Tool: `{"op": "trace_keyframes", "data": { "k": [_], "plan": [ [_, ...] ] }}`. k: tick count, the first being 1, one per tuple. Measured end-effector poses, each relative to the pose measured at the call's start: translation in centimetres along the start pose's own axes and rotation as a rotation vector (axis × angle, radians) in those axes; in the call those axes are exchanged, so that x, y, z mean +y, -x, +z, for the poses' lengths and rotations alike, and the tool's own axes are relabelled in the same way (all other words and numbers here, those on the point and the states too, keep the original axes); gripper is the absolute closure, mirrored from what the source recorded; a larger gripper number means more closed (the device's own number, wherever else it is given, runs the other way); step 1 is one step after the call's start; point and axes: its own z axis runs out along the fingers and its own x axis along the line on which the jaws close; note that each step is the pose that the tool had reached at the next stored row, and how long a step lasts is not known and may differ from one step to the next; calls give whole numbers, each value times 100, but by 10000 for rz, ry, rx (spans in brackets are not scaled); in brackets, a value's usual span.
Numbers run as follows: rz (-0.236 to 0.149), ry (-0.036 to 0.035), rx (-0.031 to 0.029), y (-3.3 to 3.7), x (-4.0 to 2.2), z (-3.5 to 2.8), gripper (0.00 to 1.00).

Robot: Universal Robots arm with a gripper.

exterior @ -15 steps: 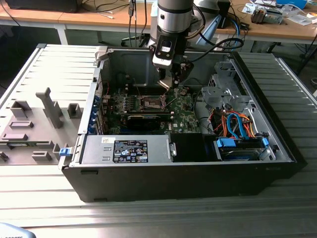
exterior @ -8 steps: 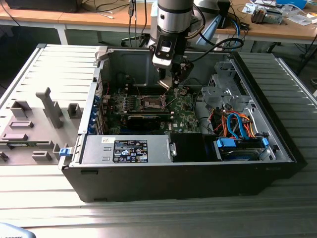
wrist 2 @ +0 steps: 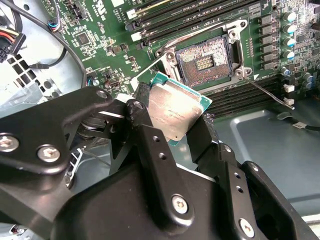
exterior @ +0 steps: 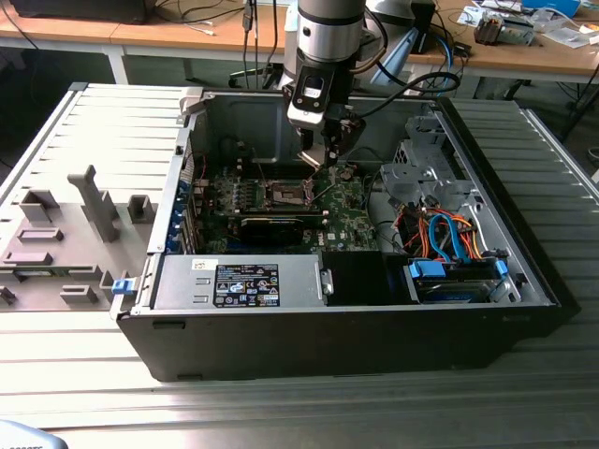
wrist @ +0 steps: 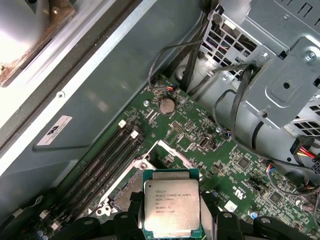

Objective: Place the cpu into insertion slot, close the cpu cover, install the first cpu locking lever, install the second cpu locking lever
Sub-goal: 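Place the cpu into insertion slot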

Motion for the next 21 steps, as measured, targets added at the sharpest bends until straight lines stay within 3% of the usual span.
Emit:
{"op": "trace_keyframes", "data": {
  "k": [21],
  "plan": [
    [181,3,-15,0,0,0,46]
  ]
}}
